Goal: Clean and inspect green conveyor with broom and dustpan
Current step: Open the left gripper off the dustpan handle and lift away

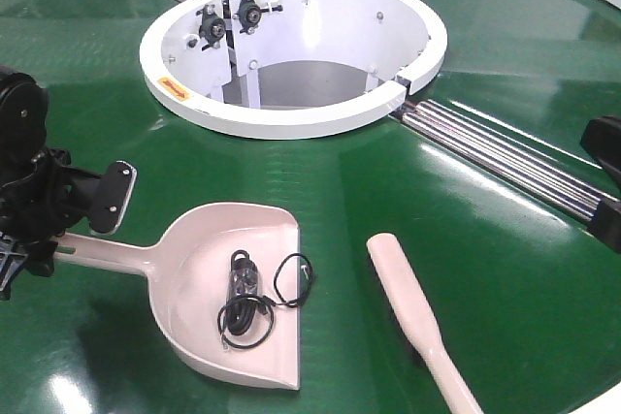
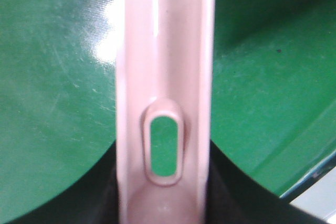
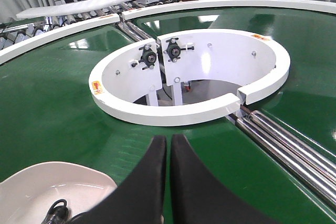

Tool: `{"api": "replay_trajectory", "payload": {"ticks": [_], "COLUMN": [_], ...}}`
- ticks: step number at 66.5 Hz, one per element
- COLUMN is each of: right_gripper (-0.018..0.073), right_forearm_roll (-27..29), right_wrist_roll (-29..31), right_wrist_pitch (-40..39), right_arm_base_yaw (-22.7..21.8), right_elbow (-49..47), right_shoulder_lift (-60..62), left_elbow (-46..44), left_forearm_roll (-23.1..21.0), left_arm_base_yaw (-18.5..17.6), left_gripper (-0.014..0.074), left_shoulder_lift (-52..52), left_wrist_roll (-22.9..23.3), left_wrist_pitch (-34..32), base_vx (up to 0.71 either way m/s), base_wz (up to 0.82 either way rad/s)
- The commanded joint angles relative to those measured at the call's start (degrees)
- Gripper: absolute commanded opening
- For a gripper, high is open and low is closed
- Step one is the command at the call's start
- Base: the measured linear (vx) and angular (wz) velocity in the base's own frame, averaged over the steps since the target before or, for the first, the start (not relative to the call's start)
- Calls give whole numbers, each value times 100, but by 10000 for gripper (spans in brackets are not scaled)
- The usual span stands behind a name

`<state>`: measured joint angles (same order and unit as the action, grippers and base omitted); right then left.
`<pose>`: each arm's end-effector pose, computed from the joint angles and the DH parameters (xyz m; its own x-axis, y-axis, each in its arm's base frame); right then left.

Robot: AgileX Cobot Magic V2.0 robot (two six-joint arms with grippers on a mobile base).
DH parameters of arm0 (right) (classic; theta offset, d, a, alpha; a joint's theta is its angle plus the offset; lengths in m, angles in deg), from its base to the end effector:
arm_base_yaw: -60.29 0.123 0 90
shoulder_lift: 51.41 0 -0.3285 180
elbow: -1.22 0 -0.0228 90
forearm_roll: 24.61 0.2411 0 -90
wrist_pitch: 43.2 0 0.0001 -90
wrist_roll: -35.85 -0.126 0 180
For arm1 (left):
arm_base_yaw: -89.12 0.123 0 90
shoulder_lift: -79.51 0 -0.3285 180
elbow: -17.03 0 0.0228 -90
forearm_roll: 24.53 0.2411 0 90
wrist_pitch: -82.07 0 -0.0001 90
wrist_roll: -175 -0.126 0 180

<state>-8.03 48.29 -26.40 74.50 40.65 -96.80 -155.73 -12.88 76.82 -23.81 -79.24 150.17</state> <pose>0.1241 0.0422 0.3774 -0.2035 0.0107 -0.9790 -0.3114 0.9473 0.0751 0.3110 -0.0436 0.2556 0.0073 0.9841 0.1776 0.9976 -0.0194 0.0669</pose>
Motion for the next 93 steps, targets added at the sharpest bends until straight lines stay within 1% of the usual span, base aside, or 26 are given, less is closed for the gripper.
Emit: {"api": "replay_trajectory", "payload": {"ticks": [1, 4, 13, 16, 20, 25, 33, 42, 45, 47, 53, 56, 61, 64, 69, 74, 77, 81, 85, 87, 93], "right_gripper": [-10, -10, -10, -10, -10, -10, -10, -10, -10, -10, -8, -8, -5, -5, -5, -5, -5, -5, -5, -5, -5], "right_forearm_roll": [15, 15, 18, 18, 18, 22, 22, 22, 66, 135, 220, 214, 209, 184, 93, 43, 43, 43, 43, 18, -32], "right_wrist_roll": [0, 0, -14, -14, -14, -14, -14, -14, -19, -25, -19, -19, -19, -7, 6, 6, 6, 6, 6, 19, 23], "right_wrist_pitch": [-340, -340, -341, -341, -341, -335, -319, -317, -286, -255, -253, -260, -250, -256, -299, -308, -317, -375, -524, -622, -1060], "right_arm_base_yaw": [1, 1, 1, 1, 1, 1, 1, 1, 1, 1, 1, 1, 1, 1, 1, 1, 1, 1, 1, 1, 1], "right_elbow": [-158, -158, -158, -158, -158, -158, -158, -158, -158, -158, -158, -158, -158, -158, -158, -158, -158, -158, -136, -88, 294], "right_shoulder_lift": [18, 18, 18, 18, 18, 18, 18, 18, 18, 18, 18, 18, 18, 18, 18, 18, 18, 71, 195, 275, 619], "left_elbow": [-138, -138, -138, -138, -138, -138, -138, -138, -138, -138, -138, -138, -138, -138, -138, -138, -138, -127, -21, 90, 625], "left_forearm_roll": [-126, -126, -121, -121, -121, -107, -104, -121, -127, -127, -127, -127, -127, -121, -121, -143, -256, -527, -968, -1165, -1723], "left_arm_base_yaw": [-48, -48, -48, -48, -48, -48, -48, -48, -48, -48, -48, -48, -48, -48, -48, -48, -48, -48, -48, -48, -48], "left_gripper": [277, 344, 498, 529, 561, 573, 571, 569, 566, 559, 530, 508, 463, 430, 354, 272, 203, 118, 13, -25, -24], "left_shoulder_lift": [223, 223, 228, 228, 228, 282, 525, 1005, 1216, 1348, 1806, 2095, 2452, 2653, 2991, 3262, 3418, 3638, 3887, 4034, 4546], "left_wrist_roll": [209, 322, 622, 695, 903, 1057, 1146, 1227, 1375, 1533, 2241, 2700, 3185, 3570, 4289, 4804, 5103, 5205, 5186, 5186, 5186], "left_wrist_pitch": [-9, -10, 35, 52, 78, 127, 119, 80, 20, -30, -335, -618, -1144, -1443, -1859, -2152, -2285, -2425, -2658, -2835, -3509], "base_vx": [0, 0, 0, 0, 0, 0, 0, 0, 0, 0, 0, 0, 0, 0, 0, 0, 0, 0, 0, 0, 0], "base_wz": [0, 0, 0, 0, 0, 0, 0, 0, 0, 0, 0, 0, 0, 0, 0, 0, 0, 0, 0, 0, 0]}}
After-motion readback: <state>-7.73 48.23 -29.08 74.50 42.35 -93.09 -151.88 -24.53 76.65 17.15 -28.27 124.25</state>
